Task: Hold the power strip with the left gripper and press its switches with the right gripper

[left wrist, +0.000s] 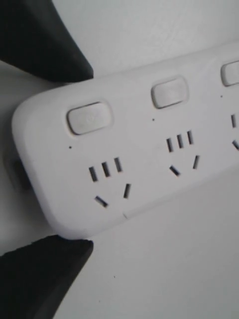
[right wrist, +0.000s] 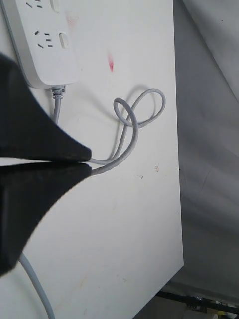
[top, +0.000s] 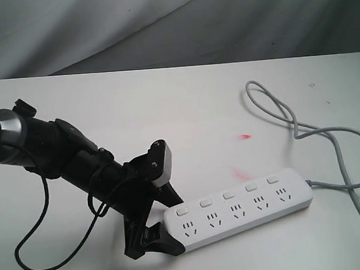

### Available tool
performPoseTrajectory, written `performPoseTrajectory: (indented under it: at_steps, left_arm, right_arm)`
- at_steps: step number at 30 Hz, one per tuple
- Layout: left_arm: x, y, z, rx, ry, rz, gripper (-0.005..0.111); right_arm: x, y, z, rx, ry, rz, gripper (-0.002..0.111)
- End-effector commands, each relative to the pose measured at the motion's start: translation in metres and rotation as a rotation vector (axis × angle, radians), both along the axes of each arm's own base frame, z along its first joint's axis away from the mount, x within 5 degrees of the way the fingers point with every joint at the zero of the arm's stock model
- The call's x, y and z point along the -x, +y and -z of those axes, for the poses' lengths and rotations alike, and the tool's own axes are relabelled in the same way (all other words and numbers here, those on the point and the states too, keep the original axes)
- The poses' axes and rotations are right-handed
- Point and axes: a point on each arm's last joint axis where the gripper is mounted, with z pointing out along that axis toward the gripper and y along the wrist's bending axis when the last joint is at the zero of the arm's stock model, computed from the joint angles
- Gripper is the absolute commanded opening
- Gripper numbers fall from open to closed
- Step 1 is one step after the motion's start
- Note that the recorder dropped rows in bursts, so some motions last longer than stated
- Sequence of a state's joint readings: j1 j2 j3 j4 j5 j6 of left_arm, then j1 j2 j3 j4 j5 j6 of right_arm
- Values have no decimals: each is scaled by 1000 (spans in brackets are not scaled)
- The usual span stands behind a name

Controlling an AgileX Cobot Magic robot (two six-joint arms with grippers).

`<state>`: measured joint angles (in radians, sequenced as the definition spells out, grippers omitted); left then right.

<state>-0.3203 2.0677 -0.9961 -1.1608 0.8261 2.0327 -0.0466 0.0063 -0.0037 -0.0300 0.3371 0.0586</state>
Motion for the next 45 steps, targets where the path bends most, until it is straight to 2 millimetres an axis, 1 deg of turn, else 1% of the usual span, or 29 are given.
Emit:
performPoseTrajectory:
  at_steps: [1,41,43,45]
  left_arm:
    - [-1,0,0,-22,-32,-11,31]
    - [-1,0,0,-22,-32,-11,30]
    - [-1,0,0,-22,-32,-11,30]
    - [-1,0,0,-22,-32,-11,30]
  right_arm:
    - [0,0,0,4,-11,4,0]
    - [0,-1,0,21,-10,4,0]
    - [0,-2,-2,77,-26,6,0]
    - [-1,-1,-6,73,-80,3,0]
